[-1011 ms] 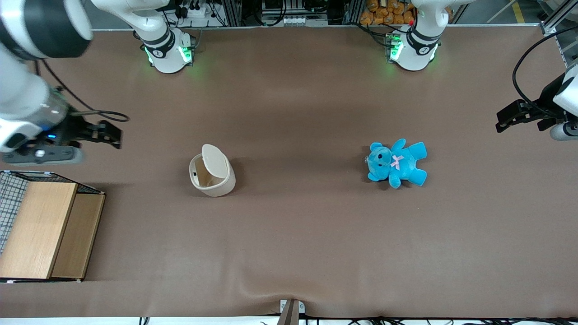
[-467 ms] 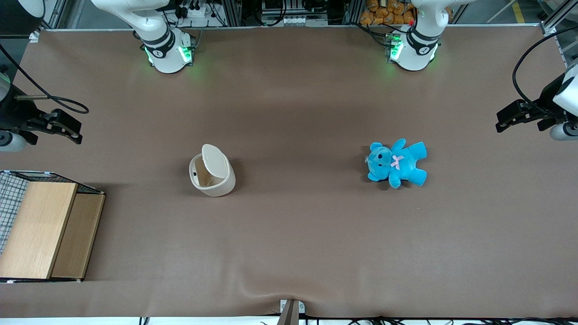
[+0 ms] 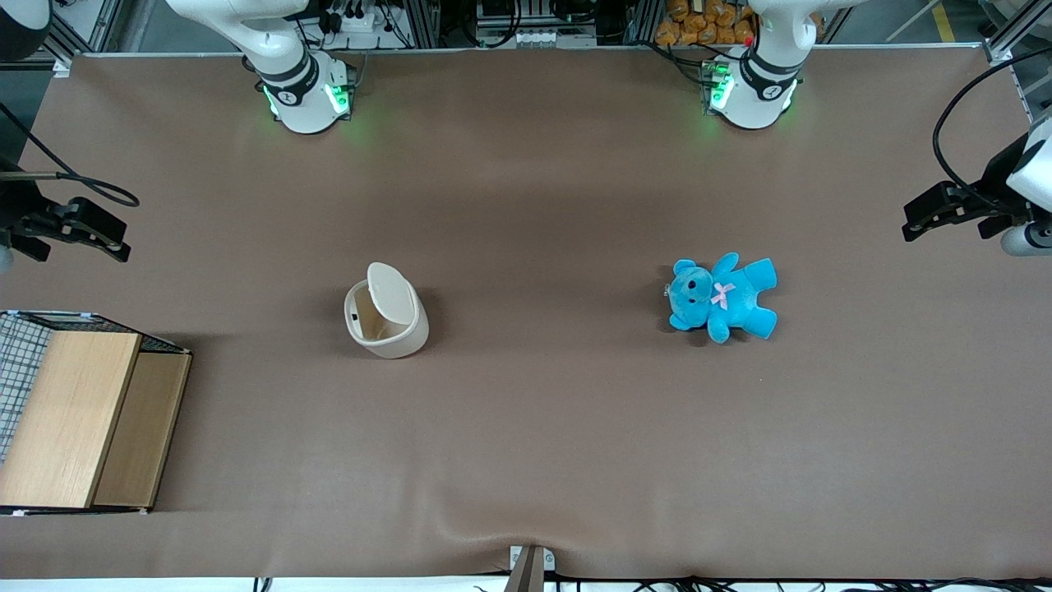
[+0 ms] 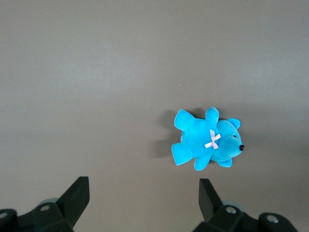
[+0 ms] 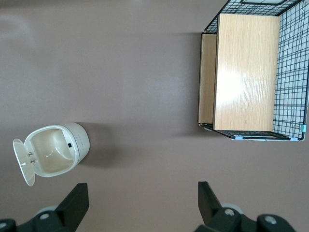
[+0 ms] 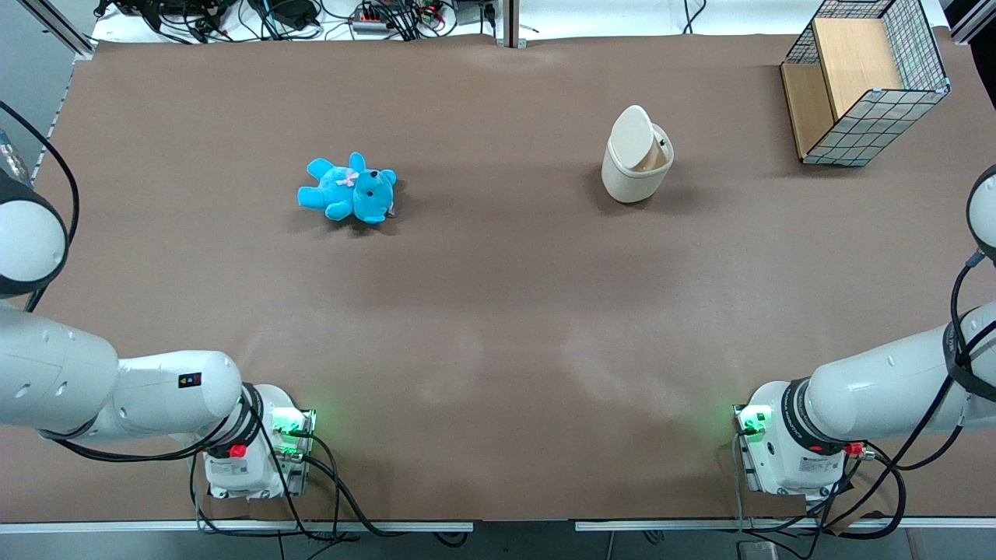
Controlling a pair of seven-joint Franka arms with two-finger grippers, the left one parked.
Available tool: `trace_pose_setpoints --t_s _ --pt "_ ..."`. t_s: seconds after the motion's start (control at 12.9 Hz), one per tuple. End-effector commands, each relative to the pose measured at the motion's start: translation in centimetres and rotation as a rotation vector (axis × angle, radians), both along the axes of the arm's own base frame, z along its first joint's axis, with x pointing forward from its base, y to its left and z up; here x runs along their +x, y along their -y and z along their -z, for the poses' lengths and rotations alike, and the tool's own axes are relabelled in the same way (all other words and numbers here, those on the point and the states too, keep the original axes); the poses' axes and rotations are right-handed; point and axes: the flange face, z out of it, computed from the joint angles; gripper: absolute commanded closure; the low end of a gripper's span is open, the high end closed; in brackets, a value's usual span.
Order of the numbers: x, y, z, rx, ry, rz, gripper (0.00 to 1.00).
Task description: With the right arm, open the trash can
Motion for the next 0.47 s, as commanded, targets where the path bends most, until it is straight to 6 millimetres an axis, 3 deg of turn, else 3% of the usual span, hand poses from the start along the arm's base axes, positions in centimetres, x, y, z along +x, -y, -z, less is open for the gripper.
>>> trace_pose_setpoints --t_s 0.0,0.39 --pt "-0.41 0.22 -0.59 0.022 -0.003 -0.01 0.0" --pt "-0.85 0.81 -1.32 0.029 0.01 -0.002 0.0"
